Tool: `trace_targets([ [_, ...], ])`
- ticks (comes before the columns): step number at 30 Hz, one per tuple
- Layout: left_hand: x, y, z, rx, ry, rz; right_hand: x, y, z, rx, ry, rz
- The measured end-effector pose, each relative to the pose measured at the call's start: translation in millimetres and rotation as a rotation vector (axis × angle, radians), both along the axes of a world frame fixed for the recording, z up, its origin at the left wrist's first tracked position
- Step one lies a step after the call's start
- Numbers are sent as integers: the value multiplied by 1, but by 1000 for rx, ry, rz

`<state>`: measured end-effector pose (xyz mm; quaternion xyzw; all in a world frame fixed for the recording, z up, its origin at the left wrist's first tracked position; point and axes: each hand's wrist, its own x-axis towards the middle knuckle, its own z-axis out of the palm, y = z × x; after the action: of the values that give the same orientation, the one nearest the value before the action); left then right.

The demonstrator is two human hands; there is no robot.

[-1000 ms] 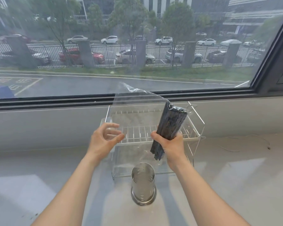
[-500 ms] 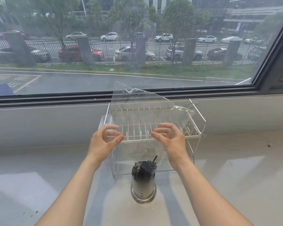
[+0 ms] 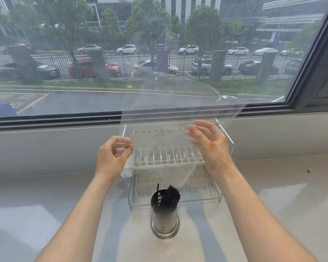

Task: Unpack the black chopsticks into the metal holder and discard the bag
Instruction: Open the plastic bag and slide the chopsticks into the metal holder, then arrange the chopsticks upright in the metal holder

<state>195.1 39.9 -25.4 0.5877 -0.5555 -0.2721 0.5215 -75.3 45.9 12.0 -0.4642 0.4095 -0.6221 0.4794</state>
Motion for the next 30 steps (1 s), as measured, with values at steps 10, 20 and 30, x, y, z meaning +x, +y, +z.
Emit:
trace_targets([
  [10,-45,-4,23,-77,-103,-67,-101,9,-30,250,-136,-301],
  [20,-72,16,-104,350,-555,-229,-185,69,-183,759,-732,-685],
  [30,-87,21,-127,361,-779,-107,-159,132,-255,1118,-759,-464],
])
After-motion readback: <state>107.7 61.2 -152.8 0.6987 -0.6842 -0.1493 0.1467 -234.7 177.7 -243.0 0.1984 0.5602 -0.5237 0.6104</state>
